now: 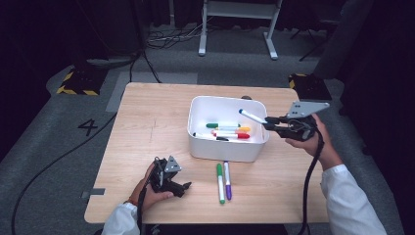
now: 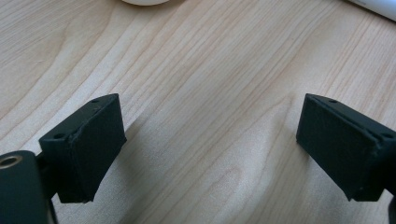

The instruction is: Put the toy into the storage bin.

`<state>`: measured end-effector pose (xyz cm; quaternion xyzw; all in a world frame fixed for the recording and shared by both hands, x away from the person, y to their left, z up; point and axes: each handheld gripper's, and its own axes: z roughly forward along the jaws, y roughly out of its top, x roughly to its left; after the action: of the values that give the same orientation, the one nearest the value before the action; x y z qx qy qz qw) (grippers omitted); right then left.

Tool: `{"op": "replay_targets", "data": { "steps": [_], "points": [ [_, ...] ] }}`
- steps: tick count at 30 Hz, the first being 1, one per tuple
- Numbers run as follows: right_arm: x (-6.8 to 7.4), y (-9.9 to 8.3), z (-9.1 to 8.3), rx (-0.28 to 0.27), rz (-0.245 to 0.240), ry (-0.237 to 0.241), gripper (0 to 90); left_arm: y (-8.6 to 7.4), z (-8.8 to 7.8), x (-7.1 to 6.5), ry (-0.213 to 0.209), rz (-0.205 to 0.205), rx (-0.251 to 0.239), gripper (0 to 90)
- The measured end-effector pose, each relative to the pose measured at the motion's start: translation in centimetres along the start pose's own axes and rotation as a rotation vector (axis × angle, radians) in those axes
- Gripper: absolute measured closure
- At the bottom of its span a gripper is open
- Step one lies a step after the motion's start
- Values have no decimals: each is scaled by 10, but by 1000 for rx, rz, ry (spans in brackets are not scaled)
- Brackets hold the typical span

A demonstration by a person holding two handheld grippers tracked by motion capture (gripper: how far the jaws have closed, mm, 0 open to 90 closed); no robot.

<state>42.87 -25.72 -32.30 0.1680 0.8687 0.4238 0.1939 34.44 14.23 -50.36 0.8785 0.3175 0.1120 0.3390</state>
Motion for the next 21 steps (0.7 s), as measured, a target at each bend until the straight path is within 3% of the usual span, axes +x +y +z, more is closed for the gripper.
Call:
{"op": "replay_targets", "data": {
  "steps": [11,21],
  "points": [
    [9,26,57,81,-38,115,750,0,0,0,0,0,-1,81],
    [16,30,95,233,-73,202,750,0,0,0,-1,-1,-1,81]
  ]
}}
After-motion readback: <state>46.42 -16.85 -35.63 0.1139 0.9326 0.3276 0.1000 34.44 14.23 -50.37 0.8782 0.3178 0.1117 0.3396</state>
